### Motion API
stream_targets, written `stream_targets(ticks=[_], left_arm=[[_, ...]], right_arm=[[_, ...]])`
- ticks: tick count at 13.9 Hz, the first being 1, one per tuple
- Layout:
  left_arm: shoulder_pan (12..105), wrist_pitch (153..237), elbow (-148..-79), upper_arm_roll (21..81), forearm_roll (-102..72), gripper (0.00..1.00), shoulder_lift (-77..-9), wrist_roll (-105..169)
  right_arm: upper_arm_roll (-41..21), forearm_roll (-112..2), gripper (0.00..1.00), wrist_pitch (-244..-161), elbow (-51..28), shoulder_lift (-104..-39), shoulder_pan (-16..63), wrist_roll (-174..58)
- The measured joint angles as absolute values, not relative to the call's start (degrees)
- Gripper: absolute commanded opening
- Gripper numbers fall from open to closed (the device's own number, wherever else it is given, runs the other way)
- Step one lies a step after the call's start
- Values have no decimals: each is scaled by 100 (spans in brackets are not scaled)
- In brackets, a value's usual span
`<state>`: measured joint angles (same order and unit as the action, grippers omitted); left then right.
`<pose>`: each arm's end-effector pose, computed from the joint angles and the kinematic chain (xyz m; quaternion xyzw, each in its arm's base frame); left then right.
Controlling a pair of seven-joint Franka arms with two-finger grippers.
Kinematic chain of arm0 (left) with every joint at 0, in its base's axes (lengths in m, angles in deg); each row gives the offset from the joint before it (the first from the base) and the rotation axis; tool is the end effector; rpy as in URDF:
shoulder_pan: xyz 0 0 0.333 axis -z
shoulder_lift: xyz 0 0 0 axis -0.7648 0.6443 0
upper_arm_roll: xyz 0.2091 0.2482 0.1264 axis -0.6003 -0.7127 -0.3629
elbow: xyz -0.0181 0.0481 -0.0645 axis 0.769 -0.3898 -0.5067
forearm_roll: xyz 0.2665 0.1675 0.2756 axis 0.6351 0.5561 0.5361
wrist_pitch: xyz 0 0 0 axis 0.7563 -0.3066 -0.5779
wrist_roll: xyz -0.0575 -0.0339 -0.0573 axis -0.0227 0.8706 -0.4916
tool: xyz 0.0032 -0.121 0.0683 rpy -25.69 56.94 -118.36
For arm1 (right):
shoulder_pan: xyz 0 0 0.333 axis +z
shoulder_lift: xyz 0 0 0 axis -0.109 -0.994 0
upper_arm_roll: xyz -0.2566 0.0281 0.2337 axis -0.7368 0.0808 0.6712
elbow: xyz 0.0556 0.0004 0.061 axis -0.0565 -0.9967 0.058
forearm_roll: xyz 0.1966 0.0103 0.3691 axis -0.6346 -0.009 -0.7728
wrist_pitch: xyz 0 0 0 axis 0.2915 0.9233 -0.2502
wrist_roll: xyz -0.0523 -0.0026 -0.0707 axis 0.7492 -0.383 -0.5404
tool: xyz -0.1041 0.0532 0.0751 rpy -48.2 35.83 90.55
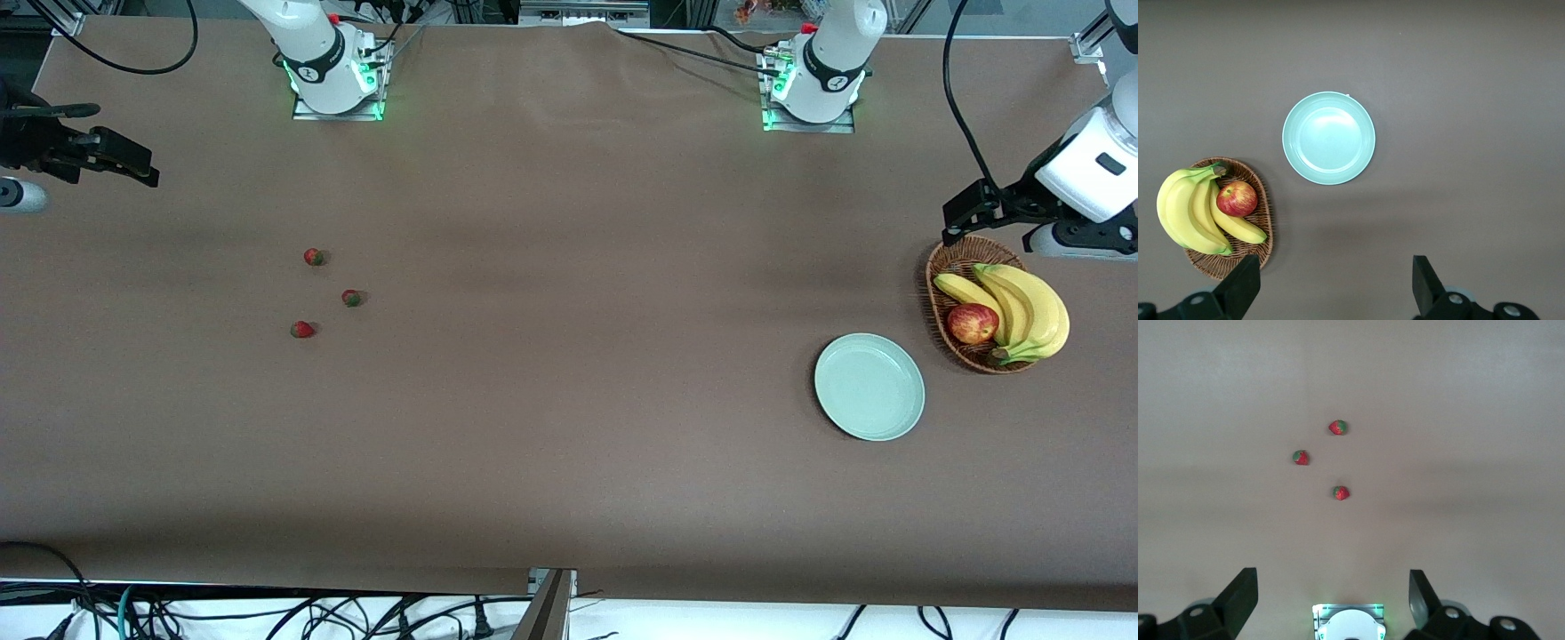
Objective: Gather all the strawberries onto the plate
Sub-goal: 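Reach the right gripper down to the cluster of strawberries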
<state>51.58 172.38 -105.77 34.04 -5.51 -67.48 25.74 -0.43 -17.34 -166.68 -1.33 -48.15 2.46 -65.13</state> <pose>0.5937 -0.0271 0.5994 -0.9996 0.0255 -0.0073 0.0067 0.5579 0.0007 0.6220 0.9969 -0.0149 -0.0772 0.0067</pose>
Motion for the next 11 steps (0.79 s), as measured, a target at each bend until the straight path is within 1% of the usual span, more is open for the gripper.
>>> stream_targets(ticks=[8,11], left_arm=[[5157,17103,-10472,3403,-551,100,-6640,2575],[5157,17098,-10470,3403,-551,100,-6639,2575]], right_arm=[[-43,-1735,100,-16668,-133,-4831,246,-6521],[-43,-1739,100,-16667,-151,-5047,246,-6529]])
